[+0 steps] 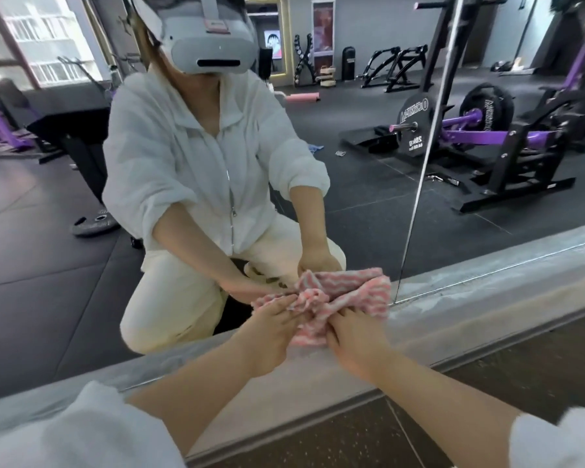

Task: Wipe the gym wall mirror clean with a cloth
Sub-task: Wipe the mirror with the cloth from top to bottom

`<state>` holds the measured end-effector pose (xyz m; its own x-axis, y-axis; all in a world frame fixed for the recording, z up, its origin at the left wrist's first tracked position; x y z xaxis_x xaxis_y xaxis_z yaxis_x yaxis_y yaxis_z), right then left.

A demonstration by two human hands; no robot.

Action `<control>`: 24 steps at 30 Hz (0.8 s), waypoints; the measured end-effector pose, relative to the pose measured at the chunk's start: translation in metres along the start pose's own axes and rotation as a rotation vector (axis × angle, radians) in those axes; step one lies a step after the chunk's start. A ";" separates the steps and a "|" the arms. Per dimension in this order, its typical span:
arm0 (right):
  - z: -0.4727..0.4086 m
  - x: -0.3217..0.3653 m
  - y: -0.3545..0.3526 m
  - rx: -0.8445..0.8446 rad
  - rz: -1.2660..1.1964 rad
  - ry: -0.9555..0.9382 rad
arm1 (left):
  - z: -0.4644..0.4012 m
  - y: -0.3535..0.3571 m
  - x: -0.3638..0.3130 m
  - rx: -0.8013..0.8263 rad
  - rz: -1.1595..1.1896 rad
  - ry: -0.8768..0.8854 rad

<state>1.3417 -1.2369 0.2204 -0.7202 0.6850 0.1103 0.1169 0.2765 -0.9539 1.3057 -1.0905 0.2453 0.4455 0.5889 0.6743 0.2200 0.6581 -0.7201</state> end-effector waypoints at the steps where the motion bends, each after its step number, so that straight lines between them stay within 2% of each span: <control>1: -0.007 0.009 -0.009 0.073 -0.038 0.005 | 0.010 -0.003 0.012 0.036 -0.037 0.007; 4: -0.033 0.036 -0.061 -0.017 -0.072 -0.045 | 0.040 -0.022 0.064 0.117 -0.139 -0.022; 7: -0.057 0.050 -0.119 -0.175 -0.196 0.014 | 0.059 -0.065 0.123 0.055 -0.157 -0.116; 10: -0.075 0.049 -0.188 -0.371 -0.303 0.120 | 0.059 -0.139 0.173 -0.125 -0.078 -0.180; 12: -0.088 0.043 -0.244 -0.509 -0.353 0.184 | 0.050 -0.194 0.204 -0.159 -0.020 -0.184; 16: -0.113 0.022 -0.368 -0.736 -0.361 0.328 | 0.033 -0.299 0.272 -0.391 0.035 -0.314; 19: -0.132 0.002 -0.469 -0.774 -0.378 0.388 | 0.031 -0.388 0.336 -0.489 0.032 -0.395; 21: -0.144 -0.005 -0.538 -0.766 -0.349 0.354 | 0.038 -0.454 0.376 -0.521 0.055 -0.394; 24: -0.168 -0.011 -0.633 -0.802 -0.261 0.303 | 0.034 -0.533 0.427 -0.493 0.038 -0.386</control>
<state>1.3905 -1.3062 0.8695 -0.5927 0.6512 0.4739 0.4990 0.7588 -0.4186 1.3489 -1.1742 0.9223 0.1356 0.7951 0.5911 0.6260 0.3937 -0.6732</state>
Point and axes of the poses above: each hand's wrist, its own z-axis away from the middle knuckle, its own y-axis out of the palm, x = y × z, the point moved 3 cm from there along -z, towards the middle knuckle, and after that the axes turned 10 degrees about -y, right-handed, at the moved point
